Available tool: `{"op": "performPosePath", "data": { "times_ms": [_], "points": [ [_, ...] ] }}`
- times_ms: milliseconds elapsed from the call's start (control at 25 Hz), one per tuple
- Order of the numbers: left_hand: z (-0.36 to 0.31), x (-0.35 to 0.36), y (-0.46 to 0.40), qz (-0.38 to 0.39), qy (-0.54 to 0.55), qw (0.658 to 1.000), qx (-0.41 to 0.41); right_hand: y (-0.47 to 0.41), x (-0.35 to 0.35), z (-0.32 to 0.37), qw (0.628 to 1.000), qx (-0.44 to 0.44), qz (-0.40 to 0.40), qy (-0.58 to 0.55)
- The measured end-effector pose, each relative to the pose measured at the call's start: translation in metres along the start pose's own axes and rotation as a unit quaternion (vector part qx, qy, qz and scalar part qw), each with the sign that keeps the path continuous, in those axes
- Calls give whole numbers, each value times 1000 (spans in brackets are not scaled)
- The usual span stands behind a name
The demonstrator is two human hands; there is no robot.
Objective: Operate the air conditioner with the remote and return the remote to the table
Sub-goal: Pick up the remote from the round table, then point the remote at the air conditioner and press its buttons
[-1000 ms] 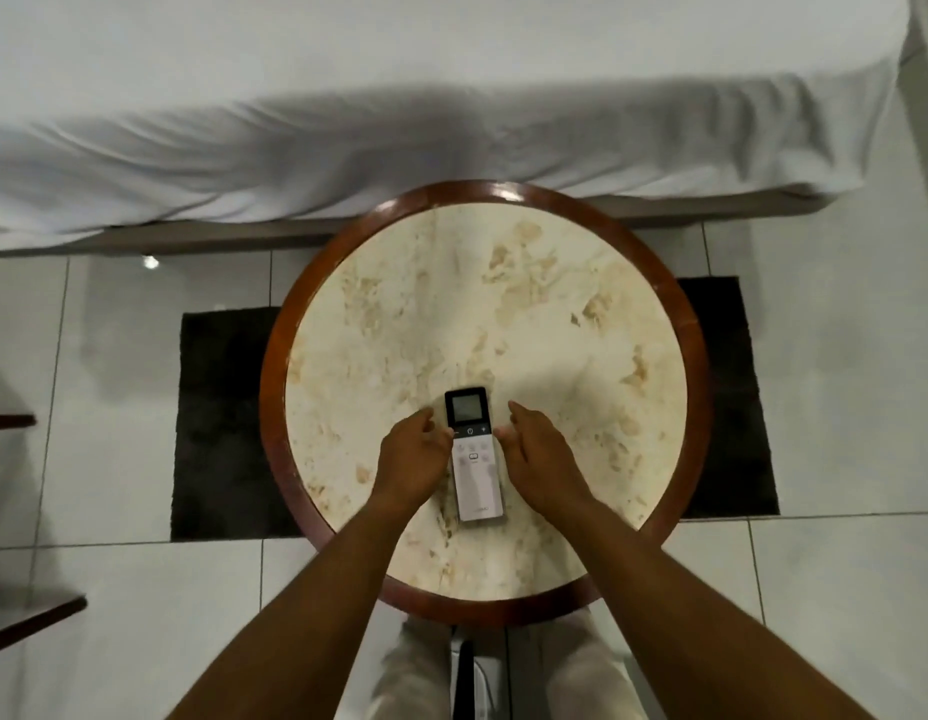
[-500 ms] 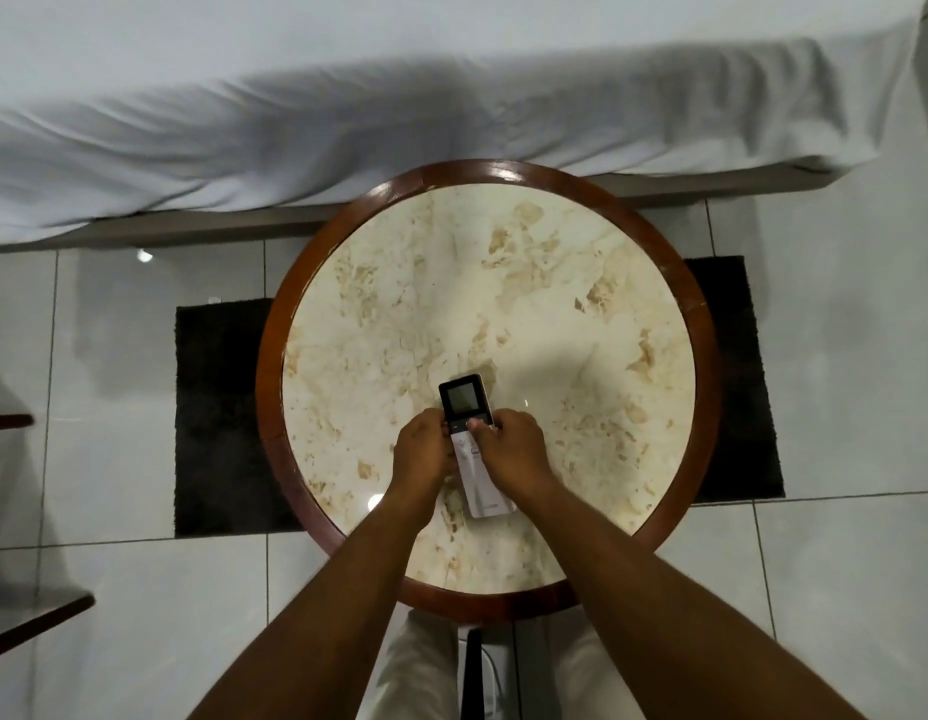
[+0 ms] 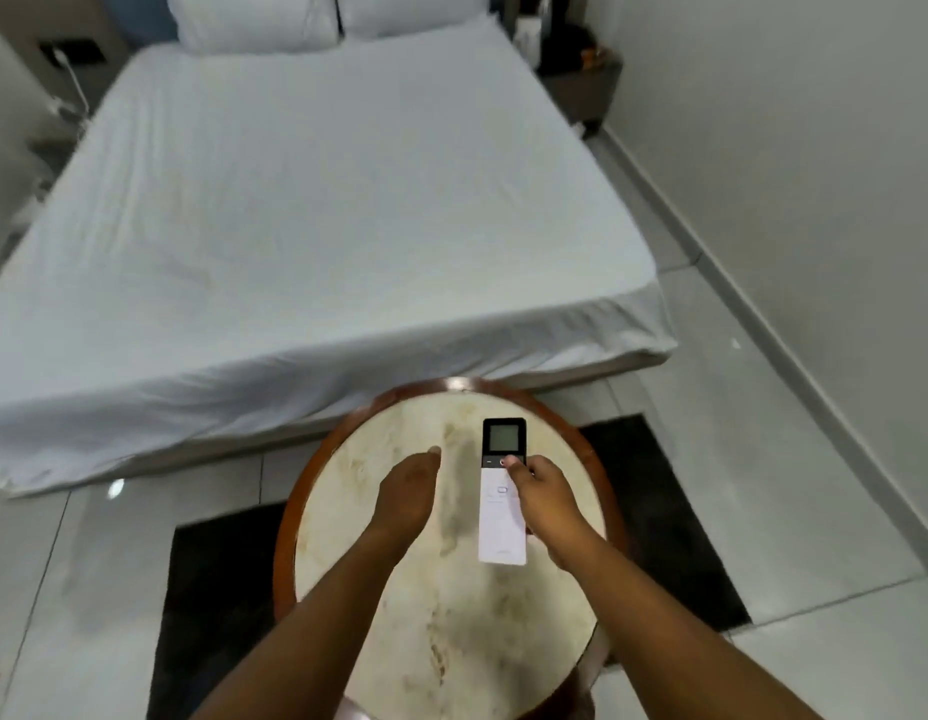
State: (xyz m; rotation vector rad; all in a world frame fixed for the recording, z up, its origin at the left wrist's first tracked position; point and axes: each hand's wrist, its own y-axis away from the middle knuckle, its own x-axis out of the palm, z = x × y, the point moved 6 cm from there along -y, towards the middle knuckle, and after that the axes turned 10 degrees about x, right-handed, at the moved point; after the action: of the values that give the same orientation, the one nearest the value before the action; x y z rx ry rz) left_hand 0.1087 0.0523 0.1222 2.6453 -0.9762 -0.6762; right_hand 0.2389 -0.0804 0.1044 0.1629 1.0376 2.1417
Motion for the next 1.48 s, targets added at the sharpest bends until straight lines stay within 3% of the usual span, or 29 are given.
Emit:
{"op": "performPosePath", "data": {
  "times_ms": [200, 360, 640, 920, 1160, 1480],
  "points": [
    [-163, 7, 9, 38, -115, 959, 257, 65, -103, 78, 979, -69, -93, -170],
    [-278, 23, 25, 40, -218, 901, 372, 128, -186, 141, 948, -154, -149, -234],
    [-497, 47, 122, -62, -279, 719, 634, 295, -310, 243, 880, -329, -197, -280],
    [-617, 62, 221, -193, -332, 558, 736, 461, -380, 284, 793, -476, -287, -251],
    [-662, 77, 289, -240, -309, 504, 770, 539, -400, 284, 738, -533, -334, -246],
    [-672, 95, 322, -236, -271, 504, 786, 575, -403, 263, 719, -545, -370, -221]
  ]
}}
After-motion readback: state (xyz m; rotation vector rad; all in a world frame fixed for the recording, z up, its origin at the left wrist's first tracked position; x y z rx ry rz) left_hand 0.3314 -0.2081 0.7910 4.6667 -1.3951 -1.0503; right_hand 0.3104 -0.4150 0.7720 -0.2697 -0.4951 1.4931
